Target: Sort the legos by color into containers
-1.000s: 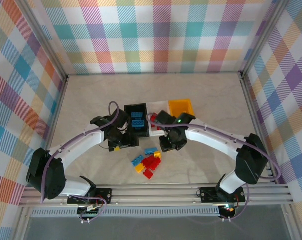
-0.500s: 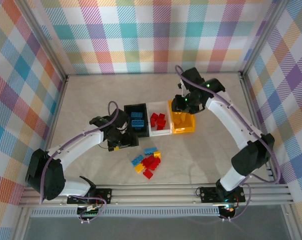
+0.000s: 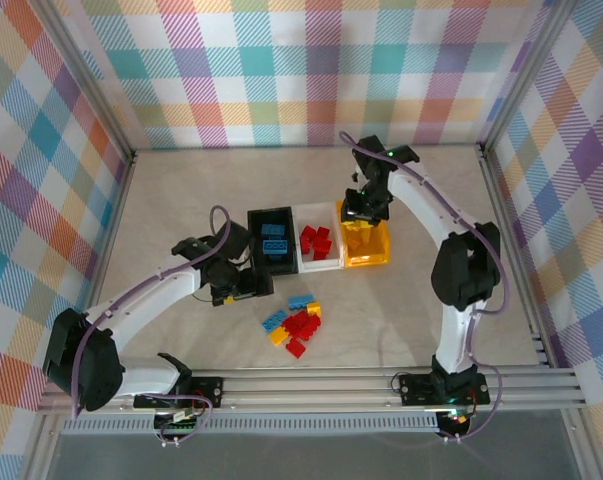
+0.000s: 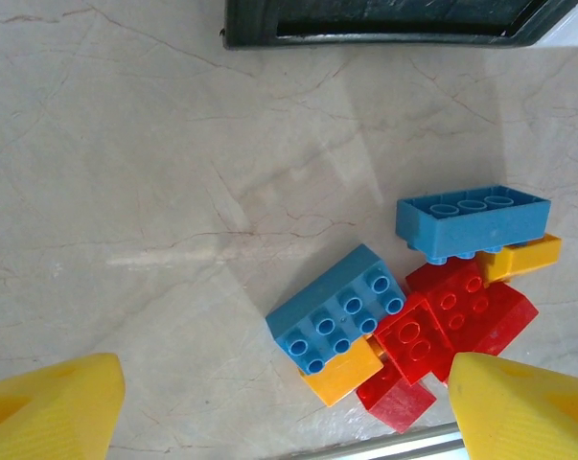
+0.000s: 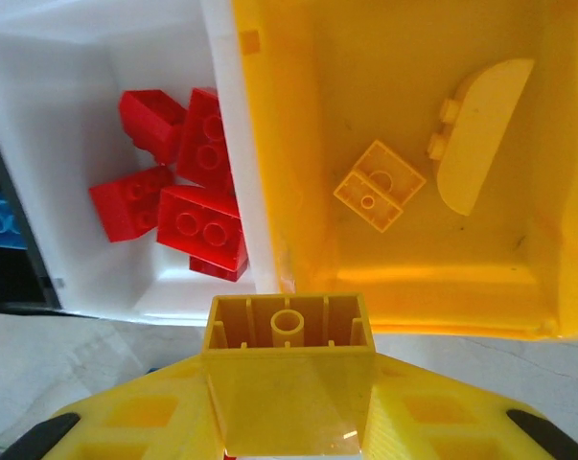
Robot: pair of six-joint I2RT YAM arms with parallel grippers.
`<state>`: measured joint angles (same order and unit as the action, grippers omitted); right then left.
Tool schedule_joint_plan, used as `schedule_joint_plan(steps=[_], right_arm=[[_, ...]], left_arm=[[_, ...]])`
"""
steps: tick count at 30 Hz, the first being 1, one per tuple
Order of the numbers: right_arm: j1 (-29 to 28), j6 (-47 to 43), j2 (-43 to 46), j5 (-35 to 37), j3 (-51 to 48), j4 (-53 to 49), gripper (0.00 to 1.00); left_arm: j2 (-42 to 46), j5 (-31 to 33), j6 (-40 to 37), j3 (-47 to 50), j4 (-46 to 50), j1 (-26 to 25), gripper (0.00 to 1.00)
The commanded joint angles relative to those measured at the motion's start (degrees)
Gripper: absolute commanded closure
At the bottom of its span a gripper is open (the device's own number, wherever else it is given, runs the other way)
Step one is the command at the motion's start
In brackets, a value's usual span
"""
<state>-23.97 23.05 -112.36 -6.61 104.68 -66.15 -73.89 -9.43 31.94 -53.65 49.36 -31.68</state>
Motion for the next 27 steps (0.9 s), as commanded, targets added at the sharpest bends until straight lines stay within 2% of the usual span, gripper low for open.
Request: schedule_joint_plan(steps=[1,11,22,27], right_arm=[[0.7,-0.1,-1.3,-2.0,-0.8,0.0,0.64],[1.7,0.7,-4.7,-3.0,-4.3,3.2,0.64],[3.0,0.8,-4.2,-3.3,-7.9,5.4,0.64],[3.3,0.4,-3.9,-3.4,-8.4,5.6,0.58]], left_arm=[[1.2,-0.4,0.0,1.4,1.4,0.5,0.12],[1.5,0.0,-1.3,1.1,3.0,0.5,0.12],[0.7,-0.1,-2.1,0.7,3.5,0.6,0.12],[0.3,-0.2,-1.9,0.1,3.8,0.6,0.12]])
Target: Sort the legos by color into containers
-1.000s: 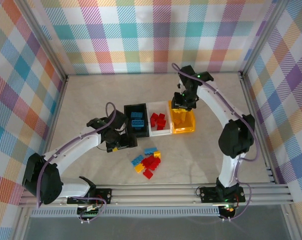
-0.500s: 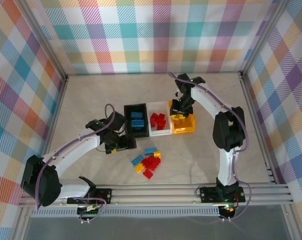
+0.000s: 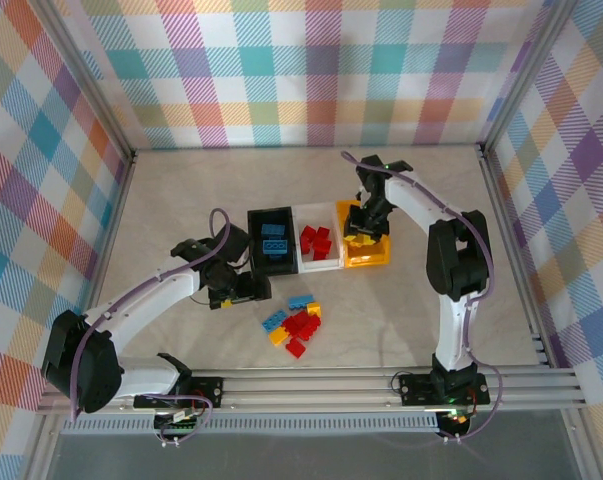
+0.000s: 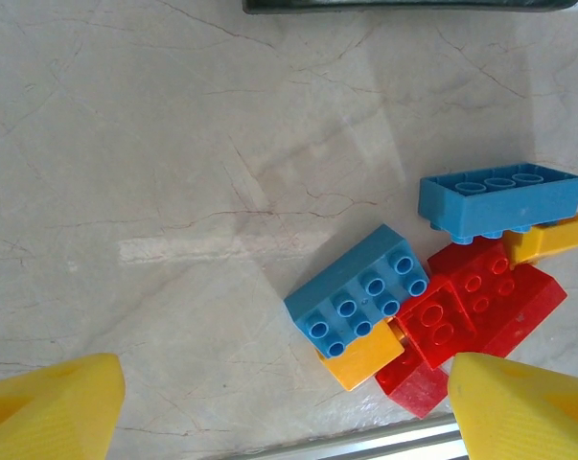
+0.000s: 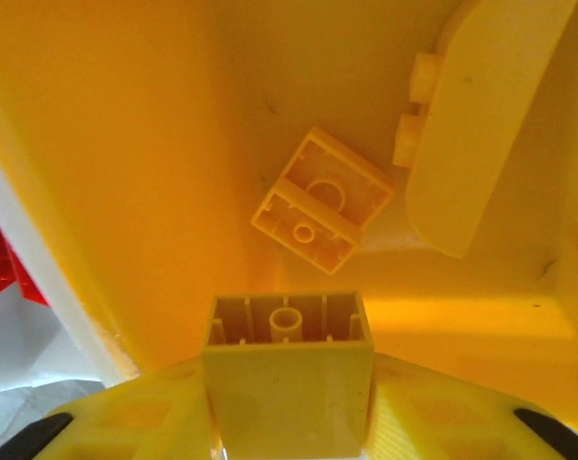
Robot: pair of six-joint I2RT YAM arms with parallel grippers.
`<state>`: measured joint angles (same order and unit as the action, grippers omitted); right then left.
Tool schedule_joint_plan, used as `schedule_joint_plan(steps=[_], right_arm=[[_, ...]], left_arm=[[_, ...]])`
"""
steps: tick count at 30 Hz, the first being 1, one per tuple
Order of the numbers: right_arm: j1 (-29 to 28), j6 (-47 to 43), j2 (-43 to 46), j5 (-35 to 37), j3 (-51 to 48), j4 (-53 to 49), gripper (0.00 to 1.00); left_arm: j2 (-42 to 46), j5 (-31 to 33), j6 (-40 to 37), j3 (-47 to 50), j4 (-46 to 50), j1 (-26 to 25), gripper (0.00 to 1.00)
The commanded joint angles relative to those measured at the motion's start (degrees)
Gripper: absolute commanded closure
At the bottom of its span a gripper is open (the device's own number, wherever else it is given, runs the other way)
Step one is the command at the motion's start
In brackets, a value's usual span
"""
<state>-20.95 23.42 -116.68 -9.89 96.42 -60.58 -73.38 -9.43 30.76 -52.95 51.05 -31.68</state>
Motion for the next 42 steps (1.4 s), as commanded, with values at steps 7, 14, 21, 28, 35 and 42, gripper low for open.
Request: schedule_joint_plan(steps=[7,14,21,28,35,42], right_arm=[[0.5,-0.5,1.8,-0.1,0.3,-0.2,0.57],[0.5,-0.8,5.2,0.2,0.4,-1.0,0.56],[0.3,1.4,13.0,-1.2,-2.2,0.7,0.55],[-1.3,2.9,20.8,-1.9,-7.6,1.3,0.54],[-5.3,4.1,27.9,-1.5,-15.9,1.6,0.52],[-17.4,8.9,31.4,1.4,-27.3,4.9,0.41]], left_arm=[[1.0,-0.1,0.2,0.1,2.0,0.6,0.12],[1.6,-0.5,0.9,1.0,1.3,0.6,0.12],[1.6,-0.8,1.1,0.8,0.4,0.7,0.12],[1.8,-1.0,1.2,0.7,-0.2,0.6,0.12],[1.8,-1.1,1.1,1.2,-0.6,0.7,0.12],[2.8,-1.0,1.7,2.8,-1.6,0.7,0.12]])
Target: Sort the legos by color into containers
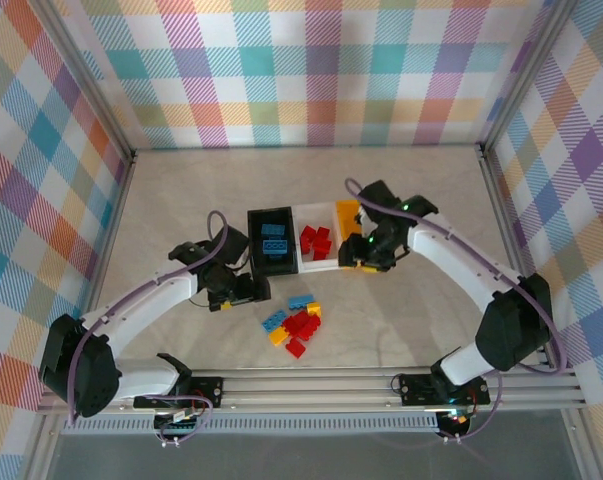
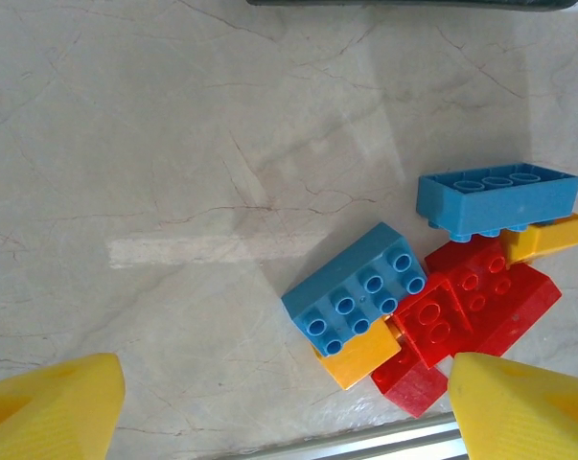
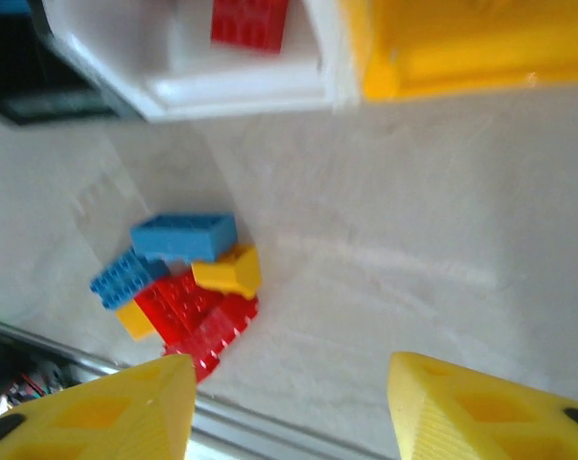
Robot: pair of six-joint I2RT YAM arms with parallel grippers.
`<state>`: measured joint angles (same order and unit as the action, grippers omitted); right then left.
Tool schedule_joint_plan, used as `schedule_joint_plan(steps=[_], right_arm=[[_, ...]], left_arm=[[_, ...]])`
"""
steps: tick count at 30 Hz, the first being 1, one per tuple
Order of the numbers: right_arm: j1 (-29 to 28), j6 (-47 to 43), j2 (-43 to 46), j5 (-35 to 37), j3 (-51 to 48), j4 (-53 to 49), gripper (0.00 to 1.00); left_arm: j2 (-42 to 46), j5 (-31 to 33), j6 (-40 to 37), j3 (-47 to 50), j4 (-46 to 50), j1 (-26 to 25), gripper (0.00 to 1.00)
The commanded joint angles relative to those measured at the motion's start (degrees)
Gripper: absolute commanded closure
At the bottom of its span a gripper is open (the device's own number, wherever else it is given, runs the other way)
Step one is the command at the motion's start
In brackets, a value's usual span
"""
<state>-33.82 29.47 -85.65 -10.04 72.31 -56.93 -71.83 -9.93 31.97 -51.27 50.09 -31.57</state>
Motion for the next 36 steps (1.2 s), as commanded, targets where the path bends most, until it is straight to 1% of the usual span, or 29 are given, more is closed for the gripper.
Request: schedule_joint_plan(steps=[1,5,8,12,18,23,27,33,36], right_arm=[[-6.5,3.4,-0.2,2.3,-4.2,1.7,0.4],[-14.6,4.8,-4.1,4.8,-5.9,3.2,0.38],[-18.5,4.2,-7.5,5.7,-4.5,4.6,0.33],[-21.6,2.7,-14.2,6.4,-0.7,4.7,0.32],[-21.9,1.4,-21.4,7.8,4.7,5.2,0.33],[-20.6,1.1,-26.2,8.8,7.9,4.5,0.34],[-18.6,1.3,-27.4,8.8,8.4,5.1,0.36],[-16.3,1.2,-27.2,8.8,7.1,5.9,0.46],[-15.9,1.4,-27.3,8.4,6.0,6.5,0.47]], left_arm=[[1.2,-0.5,0.6,1.3,-0.7,0.5,0.12],[1.5,-1.1,2.2,3.4,-1.3,1.2,0.11],[1.9,-1.4,2.9,4.9,-1.6,1.8,0.11],[2.6,-2.0,3.0,6.6,-1.1,3.2,0.11],[5.5,-2.7,2.5,7.9,0.2,4.5,0.11],[6.9,-3.3,2.4,8.0,1.0,5.1,0.11],[6.7,-3.5,2.2,7.8,1.3,5.4,0.11],[5.9,-3.9,1.9,7.7,0.9,5.7,0.11],[5.3,-4.0,1.8,7.6,0.7,5.9,0.11]])
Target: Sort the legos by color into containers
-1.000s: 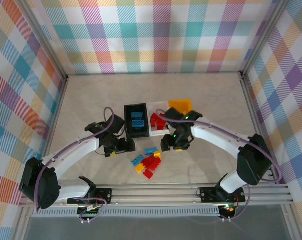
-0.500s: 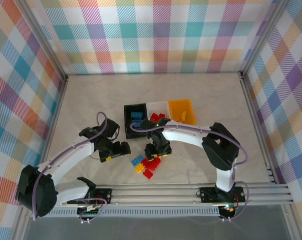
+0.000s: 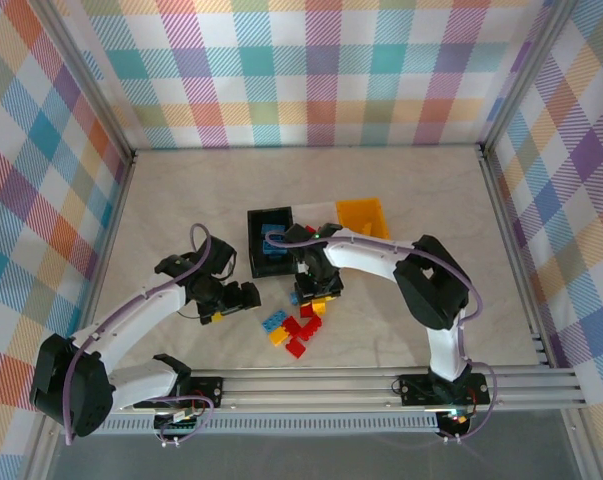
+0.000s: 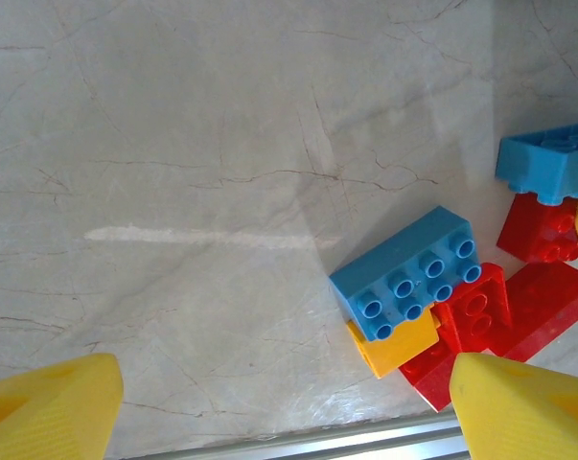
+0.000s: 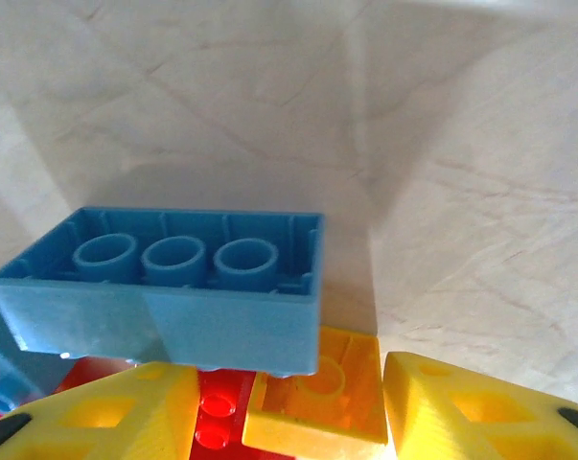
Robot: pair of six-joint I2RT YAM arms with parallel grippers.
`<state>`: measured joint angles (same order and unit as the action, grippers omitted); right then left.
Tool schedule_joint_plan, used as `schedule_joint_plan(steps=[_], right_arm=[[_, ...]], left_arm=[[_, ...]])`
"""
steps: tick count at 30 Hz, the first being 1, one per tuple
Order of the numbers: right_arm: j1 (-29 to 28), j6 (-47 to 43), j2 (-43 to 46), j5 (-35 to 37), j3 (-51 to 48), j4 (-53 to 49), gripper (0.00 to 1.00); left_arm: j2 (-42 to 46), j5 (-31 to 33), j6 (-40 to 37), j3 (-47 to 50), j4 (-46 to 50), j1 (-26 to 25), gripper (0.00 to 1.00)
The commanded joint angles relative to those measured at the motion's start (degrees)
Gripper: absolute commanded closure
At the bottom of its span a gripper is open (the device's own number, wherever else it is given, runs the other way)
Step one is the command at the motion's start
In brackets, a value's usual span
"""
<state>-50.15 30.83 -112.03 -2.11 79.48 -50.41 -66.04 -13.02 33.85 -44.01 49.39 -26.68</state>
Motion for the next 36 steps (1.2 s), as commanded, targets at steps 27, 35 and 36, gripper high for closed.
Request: schedule_joint_plan(steps=[27,35,36], right_arm=[[1.9,6.1,26.8,6.0,-16.8,-11.2,0.13],[-8.7,23.7,40.8,0.4,-33.8,-16.7,0.15],[-10.5,25.8,41.9,-0.1,-35.3,-16.9,0.15]], left_arm=[[0.5,-0.8,1.0,0.1,1.1,0.9,0.11],[-1.6,-0.3,0.1,-1.9,1.2,-1.2,0.11],[-2.0,-0.5,0.1,-2.0,0.9,-1.4,0.11]])
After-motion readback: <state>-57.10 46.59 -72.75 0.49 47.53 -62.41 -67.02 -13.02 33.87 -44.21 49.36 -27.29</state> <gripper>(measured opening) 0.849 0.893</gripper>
